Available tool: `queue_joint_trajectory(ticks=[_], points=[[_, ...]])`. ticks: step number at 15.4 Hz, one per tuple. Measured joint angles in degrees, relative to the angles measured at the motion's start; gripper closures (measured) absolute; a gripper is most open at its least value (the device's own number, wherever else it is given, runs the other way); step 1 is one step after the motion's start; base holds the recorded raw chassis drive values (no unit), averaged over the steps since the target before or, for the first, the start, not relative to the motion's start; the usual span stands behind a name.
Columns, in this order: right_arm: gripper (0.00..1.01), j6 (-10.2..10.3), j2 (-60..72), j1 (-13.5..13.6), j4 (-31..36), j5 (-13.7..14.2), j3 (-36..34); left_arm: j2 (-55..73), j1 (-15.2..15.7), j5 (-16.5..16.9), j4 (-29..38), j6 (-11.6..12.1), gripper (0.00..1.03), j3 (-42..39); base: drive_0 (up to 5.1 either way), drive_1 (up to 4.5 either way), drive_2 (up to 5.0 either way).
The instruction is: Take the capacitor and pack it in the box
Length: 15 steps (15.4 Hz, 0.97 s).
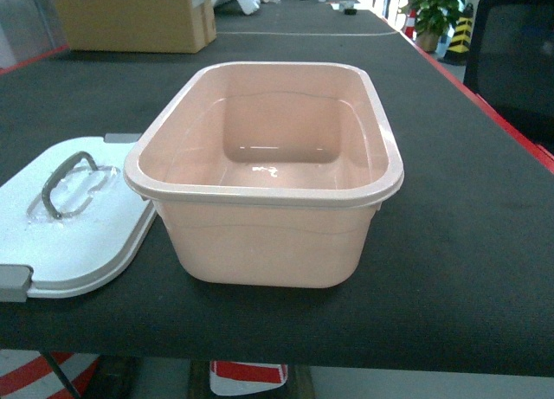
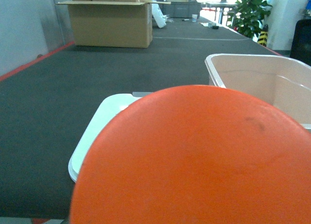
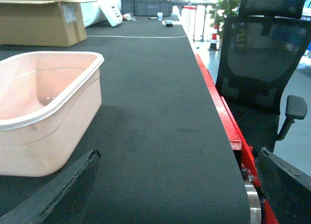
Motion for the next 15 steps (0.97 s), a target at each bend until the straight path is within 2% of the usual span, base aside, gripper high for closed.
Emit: queue_joint_trajectory(ticks=[1,2,4,5,6,7,8,9,10,12,13,14,15], points=[[0.03,0.0,0.0,0.0,0.0,0.0,0.0,0.0,0.0,0.0,0.2,0.2,0.6,0.0,0.0,0.0,0.0],[0.03,0.0,0.0,0.0,0.0,0.0,0.0,4.2,0.2,-0.1,9.0,2.7,0.6,-0.1,0.0,0.0,0.0],[0.03,0.0,0.0,0.0,0.0,0.0,0.0,27.8,-3.1,-5.0,33.4,3.6,0.6,0.2,0.0,0.0,0.0],[0.03,0.0,0.0,0.0,0.0,0.0,0.0,42.2,-5.4,-6.1,46.5,4.0,0.6,2.7,0.0,0.0,0.0],[0.03,0.0,0.0,0.0,0.0,0.0,0.0,53.7,-7.9,-8.0,56.0,4.5,0.6,8.3,0.0,0.0,0.0],[0.03,0.0,0.0,0.0,0.0,0.0,0.0,61.8,-10.3,-8.9,61.9,4.6,0.6,14.2,0.0,0.0,0.0],[0.03,0.0,0.0,0.0,0.0,0.0,0.0,71.3,-14.5,-10.0,64.5,5.0,0.6,22.5,0.0,0.0,0.0],[0.03,0.0,0.0,0.0,0.0,0.0,0.0,82.2,-19.1,-11.6,62.9,5.8,0.6,31.2,0.0,0.0,0.0],[0.03,0.0,0.0,0.0,0.0,0.0,0.0,90.3,-22.0,-12.6,60.3,6.7,0.6,38.0,0.0,0.0,0.0],[0.03,0.0,0.0,0.0,0.0,0.0,0.0,102.2,-26.5,-13.6,58.5,10.1,0.6,49.3,0.0,0.0,0.0],[0.03,0.0,0.0,0.0,0.0,0.0,0.0,108.2,-28.4,-14.4,55.4,10.5,0.6,56.7,0.0,0.0,0.0],[0.03,0.0,0.0,0.0,0.0,0.0,0.0,111.1,-29.2,-14.7,54.8,10.1,0.58,60.2,0.0,0.0,0.0],[0.03,0.0,0.0,0.0,0.0,0.0,0.0,114.0,-29.8,-15.2,54.3,9.4,0.48,63.5,0.0,0.0,0.0]])
